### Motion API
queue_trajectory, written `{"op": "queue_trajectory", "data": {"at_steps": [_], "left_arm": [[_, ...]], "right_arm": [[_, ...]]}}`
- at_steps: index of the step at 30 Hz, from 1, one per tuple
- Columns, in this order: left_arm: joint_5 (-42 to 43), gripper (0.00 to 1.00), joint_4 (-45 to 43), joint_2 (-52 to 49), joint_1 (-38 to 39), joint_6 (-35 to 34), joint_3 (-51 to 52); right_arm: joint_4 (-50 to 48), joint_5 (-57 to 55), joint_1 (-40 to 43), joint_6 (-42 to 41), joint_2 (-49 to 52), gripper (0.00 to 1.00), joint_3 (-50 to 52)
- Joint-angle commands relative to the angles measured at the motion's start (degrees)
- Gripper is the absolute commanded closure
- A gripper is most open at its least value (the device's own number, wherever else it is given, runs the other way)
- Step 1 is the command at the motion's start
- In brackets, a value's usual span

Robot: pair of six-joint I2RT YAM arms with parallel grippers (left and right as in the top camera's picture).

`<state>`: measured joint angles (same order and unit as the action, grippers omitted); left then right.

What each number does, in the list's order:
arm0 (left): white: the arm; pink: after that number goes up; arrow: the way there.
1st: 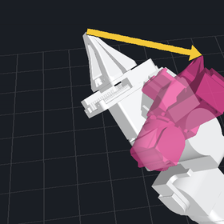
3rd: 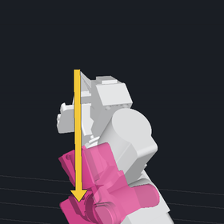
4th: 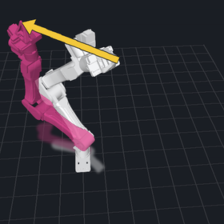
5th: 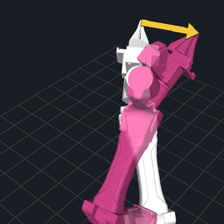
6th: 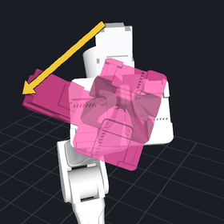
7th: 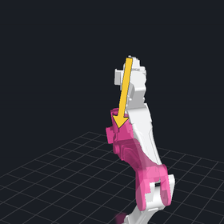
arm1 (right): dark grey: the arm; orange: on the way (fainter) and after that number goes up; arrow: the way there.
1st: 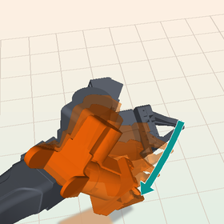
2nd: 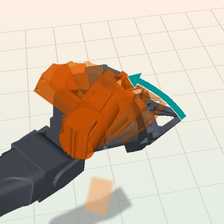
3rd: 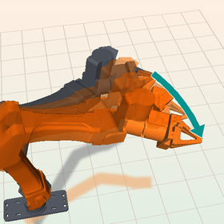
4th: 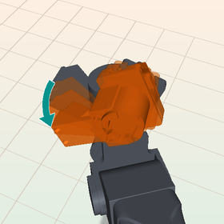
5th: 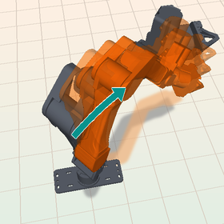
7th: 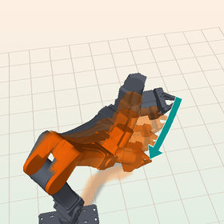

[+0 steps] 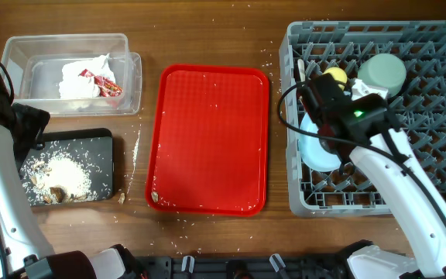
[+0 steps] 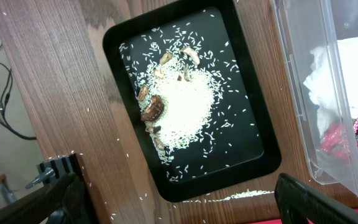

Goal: Sort waste into correct bins and load items into the dishwasher rack
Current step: 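Lower the plate upright into the rack's left slots and release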

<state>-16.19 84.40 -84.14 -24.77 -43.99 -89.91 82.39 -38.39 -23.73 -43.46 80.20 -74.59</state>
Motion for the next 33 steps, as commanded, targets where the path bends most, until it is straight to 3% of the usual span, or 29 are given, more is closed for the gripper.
{"op": "queue_trajectory", "data": {"at_steps": [1, 5, 8, 9, 11, 15, 16, 17, 19, 24, 27, 33], "left_arm": [[0.1, 0.00, -0.1, 0.0, -0.2, 0.0, -0.1], [0.1, 0.00, -0.1, 0.0, -0.2, 0.0, -0.1], [0.1, 0.00, -0.1, 0.0, -0.2, 0.0, -0.1], [0.1, 0.00, -0.1, 0.0, -0.2, 0.0, -0.1], [0.1, 0.00, -0.1, 0.0, -0.2, 0.0, -0.1], [0.1, 0.00, -0.1, 0.0, -0.2, 0.0, -0.1], [0.1, 0.00, -0.1, 0.0, -0.2, 0.0, -0.1], [0.1, 0.00, -0.1, 0.0, -0.2, 0.0, -0.1], [0.1, 0.00, -0.1, 0.0, -0.2, 0.0, -0.1], [0.1, 0.00, -0.1, 0.0, -0.2, 0.0, -0.1], [0.1, 0.00, -0.1, 0.0, -0.2, 0.0, -0.1], [0.1, 0.00, -0.1, 0.0, -0.2, 0.0, -0.1]], "right_arm": [[-0.3, -3.0, -2.5, -1.5, 0.7, 0.95, 0.3], [-0.2, -2.7, -4.8, -1.5, 0.7, 0.82, 0.1], [-0.2, -1.8, -6.7, -1.5, 0.7, 0.57, -2.2], [-0.2, -1.0, -6.9, -1.4, 0.6, 0.45, -3.7], [0.2, 0.9, -6.9, -0.1, 0.1, 0.33, -7.0], [2.1, 2.0, -6.5, 1.7, -0.2, 0.28, -15.2], [2.3, 2.0, -5.8, 2.0, -0.4, 0.29, -17.2], [2.3, 2.1, -4.6, 3.1, -0.6, 0.37, -18.9], [1.9, 2.4, -0.6, 4.6, -1.3, 0.67, -21.0], [-2.4, 13.4, 12.3, 14.8, -2.3, 0.92, -21.1], [-5.7, 24.7, 21.1, 21.7, -1.9, 0.96, -20.9], [-6.1, 34.4, 29.1, 25.8, 1.0, 0.96, -17.4]]}}
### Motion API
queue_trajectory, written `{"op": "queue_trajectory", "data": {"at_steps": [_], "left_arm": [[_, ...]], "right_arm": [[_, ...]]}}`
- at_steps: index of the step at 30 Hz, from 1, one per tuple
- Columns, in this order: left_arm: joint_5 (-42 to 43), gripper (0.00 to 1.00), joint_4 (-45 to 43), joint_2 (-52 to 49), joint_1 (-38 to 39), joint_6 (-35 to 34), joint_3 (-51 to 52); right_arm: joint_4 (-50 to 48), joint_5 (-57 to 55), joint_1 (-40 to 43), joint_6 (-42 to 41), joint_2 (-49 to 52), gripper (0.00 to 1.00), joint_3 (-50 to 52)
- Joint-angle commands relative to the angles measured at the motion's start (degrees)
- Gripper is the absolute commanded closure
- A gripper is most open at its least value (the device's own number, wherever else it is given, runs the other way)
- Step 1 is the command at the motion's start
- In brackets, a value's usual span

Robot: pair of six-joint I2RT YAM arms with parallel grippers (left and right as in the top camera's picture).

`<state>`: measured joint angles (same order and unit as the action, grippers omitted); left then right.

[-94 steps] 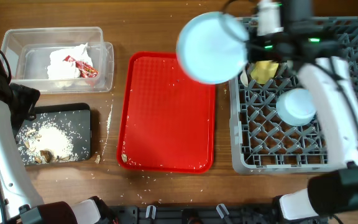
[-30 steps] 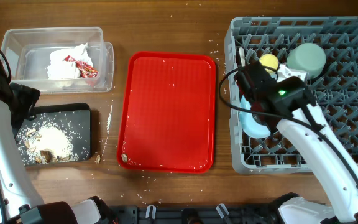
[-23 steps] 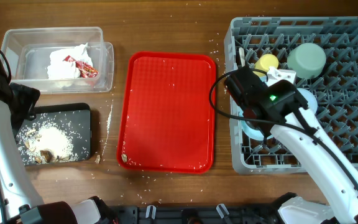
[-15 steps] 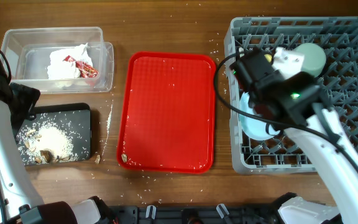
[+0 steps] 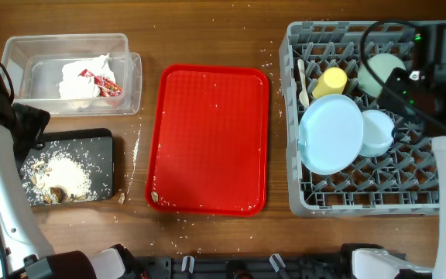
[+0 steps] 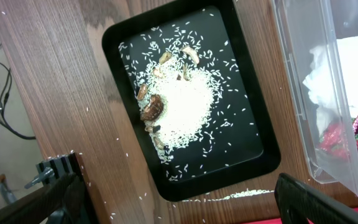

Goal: Sort waste into correct bins and load items into the dishwasher rack

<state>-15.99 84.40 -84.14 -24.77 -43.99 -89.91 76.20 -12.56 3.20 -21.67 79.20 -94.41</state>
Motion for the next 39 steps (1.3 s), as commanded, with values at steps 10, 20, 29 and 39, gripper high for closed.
{"op": "queue_trajectory", "data": {"at_steps": [10, 20, 29, 39], "left_arm": [[-0.1, 0.00, -0.1, 0.0, -0.2, 0.0, -0.1], [-0.1, 0.00, -0.1, 0.0, -0.2, 0.0, -0.1], [-0.1, 0.00, -0.1, 0.0, -0.2, 0.0, -0.1], [-0.1, 0.00, -0.1, 0.0, -0.2, 0.0, -0.1]], "right_arm": [[-1.5, 23.0, 2.6, 9.4, 5.2, 0.96, 10.9], [0.0, 29.2, 2.6, 10.7, 1.1, 0.96, 10.4], [-3.8, 24.6, 2.6, 11.2, -14.7, 0.52, 7.5], [-21.7, 27.7, 2.6, 14.2, -21.2, 0.40, 7.5]]}}
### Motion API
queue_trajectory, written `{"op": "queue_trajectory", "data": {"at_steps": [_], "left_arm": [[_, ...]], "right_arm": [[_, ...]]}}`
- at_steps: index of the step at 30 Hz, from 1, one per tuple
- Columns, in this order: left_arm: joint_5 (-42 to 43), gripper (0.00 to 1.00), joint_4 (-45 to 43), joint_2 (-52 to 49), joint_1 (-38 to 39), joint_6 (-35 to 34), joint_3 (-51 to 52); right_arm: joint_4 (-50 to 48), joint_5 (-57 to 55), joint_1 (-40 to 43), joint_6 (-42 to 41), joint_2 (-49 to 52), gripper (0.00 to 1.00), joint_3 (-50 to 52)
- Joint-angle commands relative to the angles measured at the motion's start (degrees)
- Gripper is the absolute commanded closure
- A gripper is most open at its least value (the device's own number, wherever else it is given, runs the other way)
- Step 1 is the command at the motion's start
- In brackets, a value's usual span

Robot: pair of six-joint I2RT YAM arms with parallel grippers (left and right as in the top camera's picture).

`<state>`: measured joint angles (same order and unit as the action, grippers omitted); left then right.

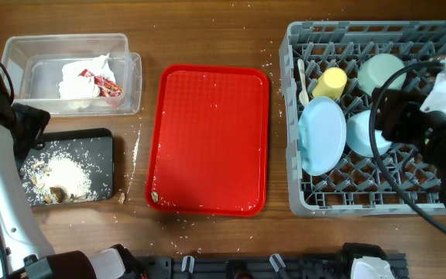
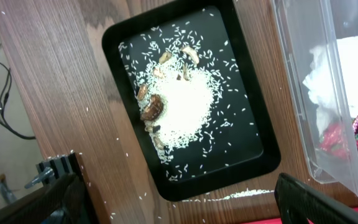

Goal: Sort waste into correct bins and load items into the dishwasher rack

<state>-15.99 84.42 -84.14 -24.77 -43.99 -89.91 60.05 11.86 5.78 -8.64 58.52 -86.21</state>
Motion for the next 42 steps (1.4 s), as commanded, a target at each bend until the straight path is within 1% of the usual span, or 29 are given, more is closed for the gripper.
{"op": "queue_trajectory", "data": {"at_steps": [1, 3, 4, 5, 6, 7, 10, 17, 19, 21, 25, 26, 28, 33, 37, 42], "left_arm": [[-0.1, 0.00, -0.2, 0.0, -0.2, 0.0, -0.1], [-0.1, 0.00, -0.2, 0.0, -0.2, 0.0, -0.1], [-0.1, 0.00, -0.2, 0.0, -0.2, 0.0, -0.1], [-0.1, 0.00, -0.2, 0.0, -0.2, 0.0, -0.1], [-0.1, 0.00, -0.2, 0.0, -0.2, 0.0, -0.1], [-0.1, 0.00, -0.2, 0.0, -0.2, 0.0, -0.1], [-0.1, 0.00, -0.2, 0.0, -0.2, 0.0, -0.1], [-0.1, 0.00, -0.2, 0.0, -0.2, 0.0, -0.1], [-0.1, 0.00, -0.2, 0.0, -0.2, 0.0, -0.1], [-0.1, 0.00, -0.2, 0.0, -0.2, 0.0, -0.1], [-0.1, 0.00, -0.2, 0.0, -0.2, 0.0, -0.1], [-0.1, 0.00, -0.2, 0.0, -0.2, 0.0, -0.1], [-0.1, 0.00, -0.2, 0.0, -0.2, 0.0, -0.1], [-0.1, 0.00, -0.2, 0.0, -0.2, 0.0, -0.1], [-0.1, 0.00, -0.2, 0.0, -0.2, 0.0, -0.1], [-0.1, 0.00, -0.2, 0.0, -0.2, 0.0, -0.1]], "right_arm": [[-8.6, 4.4, 0.0, 1.1, -0.7, 0.40, -0.7], [-15.6, 5.9, 0.0, 1.1, -0.9, 0.35, -0.7], [-20.7, 5.8, 0.0, 1.2, -1.2, 0.27, -0.7], [-24.5, 5.6, 0.0, 1.1, -1.5, 0.13, -0.7], [-27.7, 5.6, 0.0, 1.1, -1.8, 0.04, -0.7], [-30.9, 5.7, 0.0, 1.1, -2.1, 0.01, -0.7], [-34.6, 5.6, 0.0, 1.2, -4.0, 0.01, -0.7], [-33.2, 1.4, 0.0, 3.1, -9.1, 0.00, -0.7], [-31.2, 0.6, 0.0, 3.1, -9.6, 0.00, -0.7], [-26.7, 0.6, 0.0, 3.1, -9.4, 0.00, -0.7], [-12.8, 0.6, 0.0, 3.1, -8.8, 0.00, -0.7], [-7.8, 0.5, 0.0, 3.1, -8.7, 0.00, -0.7], [-0.8, -2.1, 0.0, 3.1, -8.6, 0.00, -0.7], [10.7, -2.9, 0.0, 3.1, -8.6, 0.00, -0.7], [14.6, -2.9, 0.0, 3.1, -8.6, 0.00, -0.7], [14.6, -2.9, 0.0, 3.1, -8.6, 0.00, -0.7]]}}
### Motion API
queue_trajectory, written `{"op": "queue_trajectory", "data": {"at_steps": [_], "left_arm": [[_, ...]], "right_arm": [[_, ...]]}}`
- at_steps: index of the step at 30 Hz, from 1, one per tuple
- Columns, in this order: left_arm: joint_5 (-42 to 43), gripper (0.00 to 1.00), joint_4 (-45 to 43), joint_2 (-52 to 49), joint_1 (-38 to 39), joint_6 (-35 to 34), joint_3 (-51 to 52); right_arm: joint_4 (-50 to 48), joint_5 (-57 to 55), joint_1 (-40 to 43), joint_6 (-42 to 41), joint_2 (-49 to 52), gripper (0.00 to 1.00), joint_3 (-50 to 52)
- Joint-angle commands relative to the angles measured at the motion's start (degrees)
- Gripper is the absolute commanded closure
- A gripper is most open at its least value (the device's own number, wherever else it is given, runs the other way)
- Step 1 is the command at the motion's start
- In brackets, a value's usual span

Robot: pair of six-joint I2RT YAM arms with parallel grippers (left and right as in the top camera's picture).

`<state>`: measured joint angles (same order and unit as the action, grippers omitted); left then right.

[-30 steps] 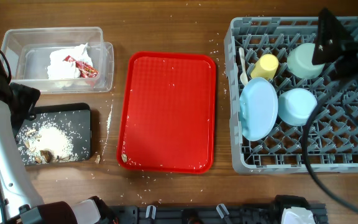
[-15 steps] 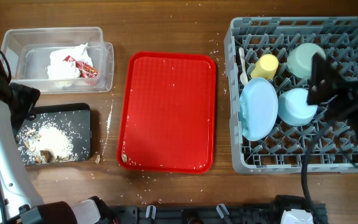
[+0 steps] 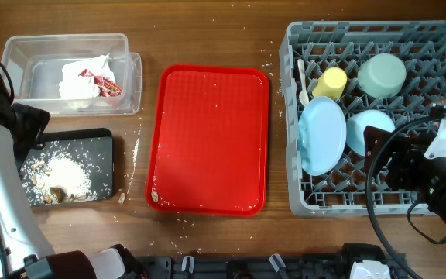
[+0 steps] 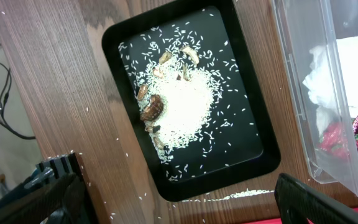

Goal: Sort waste into correct bins and load items into the dishwasher rack

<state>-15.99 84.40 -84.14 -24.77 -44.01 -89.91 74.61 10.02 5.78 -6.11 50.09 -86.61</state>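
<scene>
A grey dish rack on the right holds a light-blue plate on edge, a blue bowl, a yellow cup, a pale green bowl and a white utensil. My right gripper hangs over the rack's front right, and its jaws are not readable. At the left edge my left gripper is open and empty, above a black tray of rice and food scraps. A clear bin holds tissue and a red wrapper.
A red tray with a few rice grains lies in the middle of the table. Loose rice is scattered on the wood round the black tray and the red tray. The right arm's cable loops over the rack's front edge.
My right arm has moved from the rack's right side to its front right corner. The dishes, the trays, the bin and my left arm are as they were.
At first my right gripper was over the plate in the rack's left part. Then the arm was at the rack's far right corner and the plate leaned broadly. Later the plate stood more on edge, with the arm at the right, now at the front.
</scene>
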Motion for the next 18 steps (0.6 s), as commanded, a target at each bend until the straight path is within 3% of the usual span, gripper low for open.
{"op": "queue_trajectory", "data": {"at_steps": [1, 11, 18], "left_arm": [[-0.1, 0.00, -0.1, 0.0, -0.2, 0.0, -0.1], [-0.1, 0.00, -0.1, 0.0, -0.2, 0.0, -0.1], [-0.1, 0.00, -0.1, 0.0, -0.2, 0.0, -0.1]], "right_arm": [[1.6, -1.0, 0.0, 0.5, -0.2, 0.00, -0.3], [1.7, -1.1, 0.0, 0.5, -3.0, 0.00, -0.3], [1.0, -1.5, 0.0, 7.9, -7.6, 0.00, -0.3]]}}
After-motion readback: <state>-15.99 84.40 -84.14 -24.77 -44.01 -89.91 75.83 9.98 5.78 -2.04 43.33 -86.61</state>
